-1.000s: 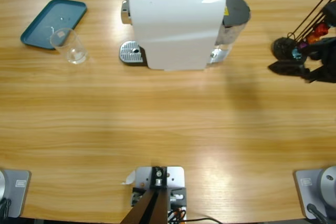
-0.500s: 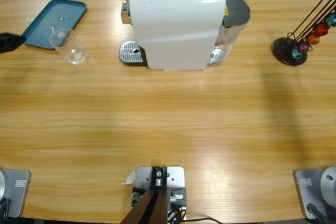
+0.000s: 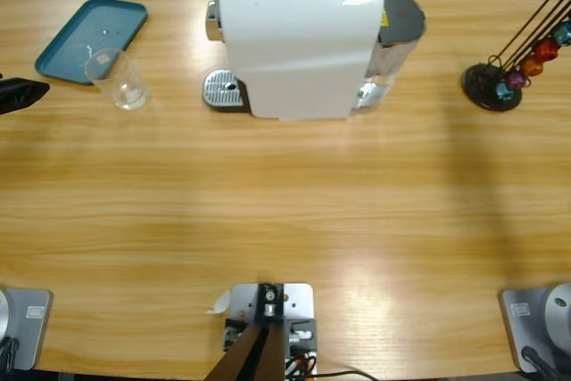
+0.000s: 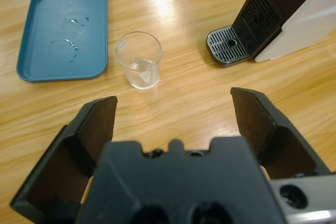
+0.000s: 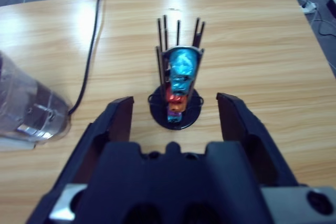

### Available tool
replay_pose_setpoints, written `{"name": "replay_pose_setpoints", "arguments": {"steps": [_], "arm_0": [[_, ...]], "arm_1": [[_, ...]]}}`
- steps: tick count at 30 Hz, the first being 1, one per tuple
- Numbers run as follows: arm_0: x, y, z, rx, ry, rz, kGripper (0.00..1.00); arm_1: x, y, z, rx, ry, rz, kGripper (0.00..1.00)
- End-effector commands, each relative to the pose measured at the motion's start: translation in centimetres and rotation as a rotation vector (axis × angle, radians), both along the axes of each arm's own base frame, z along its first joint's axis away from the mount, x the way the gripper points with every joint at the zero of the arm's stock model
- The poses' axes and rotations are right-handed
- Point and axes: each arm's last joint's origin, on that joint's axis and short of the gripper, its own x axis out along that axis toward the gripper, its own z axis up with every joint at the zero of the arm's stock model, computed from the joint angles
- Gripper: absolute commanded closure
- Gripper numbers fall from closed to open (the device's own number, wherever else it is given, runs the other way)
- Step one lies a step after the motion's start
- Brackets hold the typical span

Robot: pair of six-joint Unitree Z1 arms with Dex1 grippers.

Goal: Pour coffee

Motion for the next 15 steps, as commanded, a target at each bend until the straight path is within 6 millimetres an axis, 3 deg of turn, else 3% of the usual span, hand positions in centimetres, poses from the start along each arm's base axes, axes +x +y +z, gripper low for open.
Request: {"name": "replay_pose_setpoints", "arguments": {"steps": [1, 15], "arm_0": [[-0.1, -0.2, -1.3, 0.02, 0.037, -0.034, 0.064], [0.1, -0.5, -1.5, 0.026, 0.055, -0.044, 0.069]], "arm_1": [[0.6, -0.5, -1.1, -0.026, 0.025, -0.043, 0.326], [2.3, -0.1, -1.6, -0.022, 0.047, -0.015, 0.326]]}}
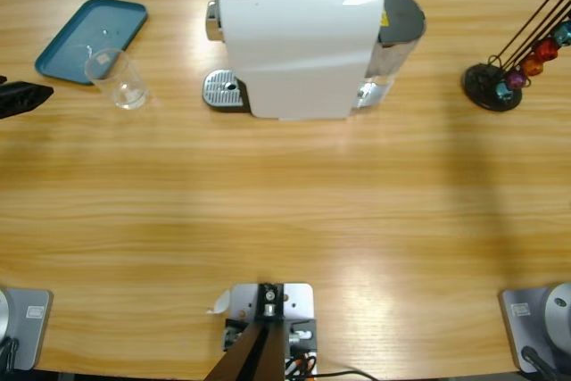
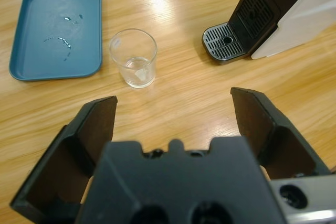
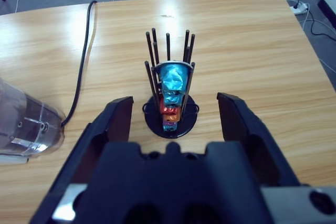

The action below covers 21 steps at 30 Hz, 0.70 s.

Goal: Pour coffee

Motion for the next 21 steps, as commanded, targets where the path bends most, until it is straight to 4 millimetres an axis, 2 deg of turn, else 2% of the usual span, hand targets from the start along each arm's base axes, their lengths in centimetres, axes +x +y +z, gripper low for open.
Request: {"name": "replay_pose_setpoints", "arguments": {"steps": [1, 12, 14, 15, 17, 18, 21], "arm_0": [[0.17, -0.4, -1.33, 0.03, 0.043, -0.033, 0.069], [0.21, -0.43, -1.36, 0.032, 0.045, -0.033, 0.073], [0.22, -0.44, -1.38, 0.033, 0.046, -0.033, 0.073], [0.24, -0.45, -1.39, 0.034, 0.046, -0.034, 0.073], [0.27, -0.47, -1.37, 0.034, 0.046, -0.034, 0.073], [0.25, -0.46, -1.38, 0.034, 0.046, -0.034, 0.073], [0.27, -0.47, -1.38, 0.035, 0.047, -0.034, 0.073]], "arm_1": [[1.11, -0.01, -1.45, -0.018, 0.053, 0.002, 0.326], [1.61, 0.03, -1.5, -0.033, 0.056, 0.001, 0.335], [1.74, 0.02, -1.52, -0.035, 0.059, 0.001, 0.423], [1.76, 0.03, -1.54, -0.035, 0.06, 0.001, 0.533], [1.86, 0.0, -1.57, -0.036, 0.062, 0.0, 0.669], [1.9, -0.02, -1.6, -0.036, 0.064, -0.001, 0.673], [2.07, -0.08, -1.7, -0.036, 0.07, -0.005, 0.857]]}}
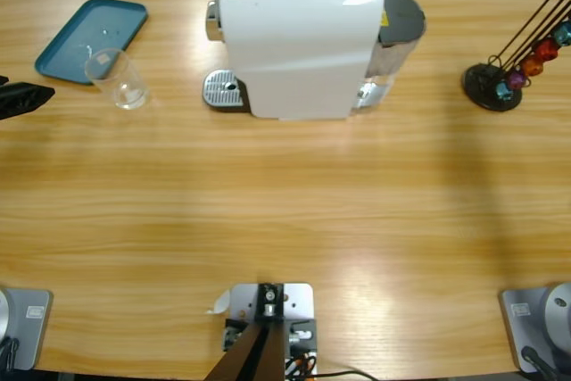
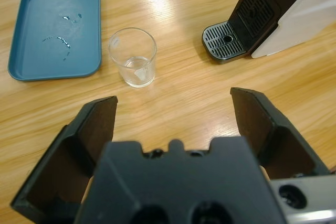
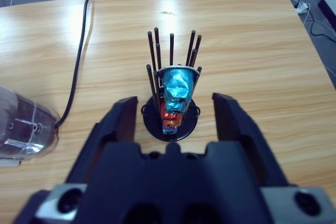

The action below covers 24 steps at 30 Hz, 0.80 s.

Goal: Pour coffee

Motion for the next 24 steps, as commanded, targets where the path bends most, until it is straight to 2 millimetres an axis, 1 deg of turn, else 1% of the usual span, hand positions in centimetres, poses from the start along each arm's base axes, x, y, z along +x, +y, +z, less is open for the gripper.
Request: {"name": "replay_pose_setpoints", "arguments": {"steps": [1, 2, 16, 17, 18, 19, 20, 21, 24], "arm_0": [[0.2, -0.4, -1.3, 0.029, 0.044, -0.032, 0.073], [0.2, -0.4, -1.3, 0.029, 0.044, -0.032, 0.073], [0.3, -0.5, -1.4, 0.03, 0.048, -0.033, 0.073], [0.3, -0.5, -1.4, 0.03, 0.049, -0.033, 0.073], [0.3, -0.5, -1.4, 0.03, 0.049, -0.033, 0.073], [0.3, -0.5, -1.4, 0.03, 0.049, -0.033, 0.073], [0.3, -0.5, -1.4, 0.03, 0.049, -0.033, 0.073], [0.3, -0.5, -1.4, 0.03, 0.048, -0.033, 0.073], [0.3, -0.5, -1.4, 0.03, 0.048, -0.033, 0.073]], "arm_1": [[0.8, -0.3, -1.1, -0.017, 0.048, -0.012, 0.98], [0.9, -0.3, -1.1, -0.018, 0.049, -0.012, 1.0], [0.6, -0.4, -1.1, -0.026, 0.045, -0.024, 0.991], [0.4, -0.4, -1.0, -0.028, 0.044, -0.028, 0.735], [0.1, -0.5, -0.9, -0.033, 0.046, -0.035, 0.418], [-0.2, -0.6, -0.8, -0.039, 0.052, -0.044, 0.302], [-0.5, -0.7, -0.8, -0.047, 0.056, -0.058, 0.231], [-0.8, -0.8, -0.8, -0.052, 0.06, -0.069, 0.198], [-1.3, -1.0, -0.7, -0.057, 0.065, -0.086, 0.156]]}}
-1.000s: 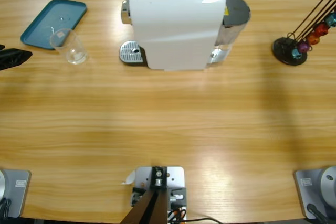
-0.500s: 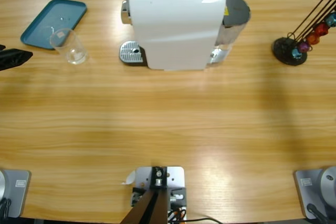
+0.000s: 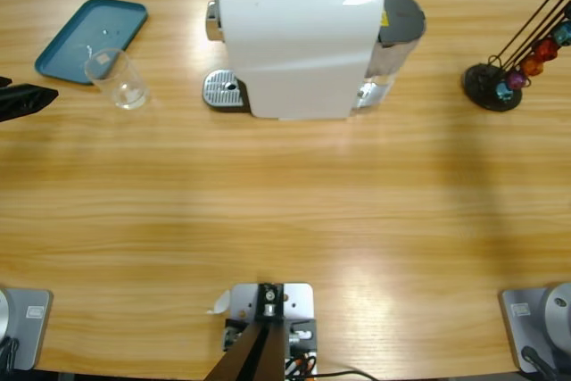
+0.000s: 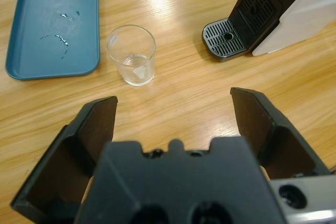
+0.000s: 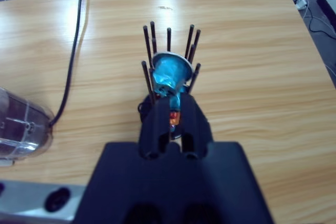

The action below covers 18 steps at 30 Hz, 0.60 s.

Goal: Pour coffee

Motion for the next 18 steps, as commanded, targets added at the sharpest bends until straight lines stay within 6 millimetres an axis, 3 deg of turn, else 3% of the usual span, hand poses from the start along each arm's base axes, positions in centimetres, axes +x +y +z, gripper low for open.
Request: {"name": "replay_pose_setpoints", "arguments": {"steps": [1, 8, 11, 13, 18], "arm_0": [[0.1, -0.3, -1.2, 0.023, 0.038, -0.032, 0.073], [0.0, -0.3, -1.2, 0.019, 0.039, -0.037, 0.073], [0.0, -0.3, -1.2, 0.019, 0.041, -0.039, 0.073], [0.0, -0.3, -1.2, 0.019, 0.041, -0.04, 0.073], [0.0, -0.4, -1.2, 0.02, 0.041, -0.04, 0.073]], "arm_1": [[-1.7, -0.9, -0.2, -0.041, 0.031, -0.066, 0.139], [-1.4, -0.8, 0.0, -0.031, 0.034, -0.052, 0.145], [-0.5, -0.6, 0.3, -0.03, 0.026, -0.051, 0.169], [0.3, -0.5, 0.7, -0.027, 0.025, -0.045, 0.239], [2.0, -0.2, 1.3, -0.027, 0.025, -0.04, 0.243]]}}
